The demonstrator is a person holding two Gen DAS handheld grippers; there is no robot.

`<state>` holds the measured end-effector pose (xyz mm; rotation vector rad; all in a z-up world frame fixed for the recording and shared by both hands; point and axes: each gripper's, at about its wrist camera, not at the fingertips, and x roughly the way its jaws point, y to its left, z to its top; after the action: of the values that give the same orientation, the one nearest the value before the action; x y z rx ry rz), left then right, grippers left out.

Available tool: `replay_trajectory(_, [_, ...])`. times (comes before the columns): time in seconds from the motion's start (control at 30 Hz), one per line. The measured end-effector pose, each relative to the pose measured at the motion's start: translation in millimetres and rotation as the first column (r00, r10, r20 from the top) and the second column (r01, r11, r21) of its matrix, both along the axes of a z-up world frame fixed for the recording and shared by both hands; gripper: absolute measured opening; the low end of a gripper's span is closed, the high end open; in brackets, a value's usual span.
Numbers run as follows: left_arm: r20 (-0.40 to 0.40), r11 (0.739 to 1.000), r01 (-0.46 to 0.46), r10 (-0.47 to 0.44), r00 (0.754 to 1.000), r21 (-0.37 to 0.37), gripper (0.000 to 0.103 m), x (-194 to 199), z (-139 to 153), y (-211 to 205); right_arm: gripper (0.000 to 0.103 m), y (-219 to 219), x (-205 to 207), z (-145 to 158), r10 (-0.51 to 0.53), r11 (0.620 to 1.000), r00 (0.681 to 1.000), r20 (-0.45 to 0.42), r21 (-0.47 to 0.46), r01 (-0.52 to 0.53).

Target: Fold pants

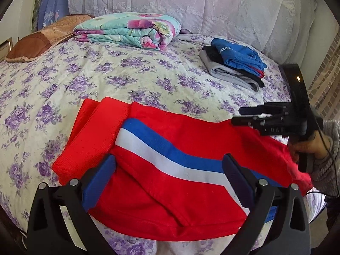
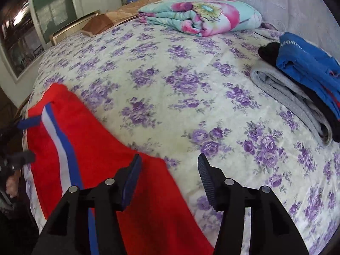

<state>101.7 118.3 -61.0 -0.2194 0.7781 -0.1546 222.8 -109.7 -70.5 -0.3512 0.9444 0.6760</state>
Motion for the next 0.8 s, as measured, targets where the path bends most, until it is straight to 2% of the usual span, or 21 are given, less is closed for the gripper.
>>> replay_trajectory(0.07, [-0.005,1.0,-0.01,0.01,1.0,-0.026,0.098,1,1,3,0.056,10,-17,-1,0.054,0.997,0.998,0.044,-0.049,-0.052])
replay_trajectory(0.13, [-0.009,1.0,-0.016,0.016,1.0,-0.019,0.098,2,1,1,0.056,16,-19,-6,0.071,0.995,0.996,0.055,-0.073,-0.067])
replay_trajectory(0.2, [-0.008,1.0,-0.018,0.018,1.0,0.01,0.098,3,1,-3,0.055,14,-2,-15,0.035,0.998,0.999,0.023,-0.058,-0.034])
replay_trajectory(0.3, [-0.004,1.0,-0.02,0.02,1.0,0.019,0.098,-1,5,-3,0.058,-1,22,-19,-0.03,0.998,0.997,-0.068,0.058,0.034])
replay_trajectory(0.43, [0.066,0.994,-0.087,0.082,0.994,0.069,0.098,-11,25,9,0.062,-14,16,1,-0.089,0.993,0.996,0.002,0.072,0.088])
replay_trajectory(0.47, [0.064,0.994,-0.089,0.085,0.994,0.069,0.098,-10,26,11,0.067,-13,12,3,-0.079,0.995,0.997,0.01,0.069,0.078])
replay_trajectory(0.5, [0.047,0.994,-0.086,0.083,0.995,0.07,0.098,-7,24,12,0.074,-9,7,2,-0.064,0.997,0.998,0.025,0.042,0.063])
replay_trajectory(0.57, [0.007,0.991,-0.093,0.093,0.996,0.096,0.098,1,14,11,0.077,-1,4,-8,-0.065,0.995,0.995,0.079,-0.07,0.071])
replay_trajectory(0.6, [-0.004,0.987,-0.098,0.099,0.995,0.13,0.098,5,7,9,0.082,1,7,-16,-0.066,0.991,0.994,0.085,-0.107,0.075])
replay_trajectory(0.7, [-0.007,0.949,-0.124,0.131,0.991,0.289,0.098,13,-8,-2,0.087,-13,14,-12,-0.136,0.989,0.986,0.094,-0.052,0.141])
replay_trajectory(0.73, [-0.006,0.941,-0.132,0.141,0.99,0.311,0.098,13,-8,-2,0.087,-17,11,-5,-0.156,0.987,0.98,0.122,-0.03,0.161])
replay_trajectory(0.8, [0.003,0.955,-0.132,0.136,0.991,0.266,0.098,10,-1,1,0.088,-24,-1,11,-0.152,0.988,0.973,0.172,-0.001,0.154])
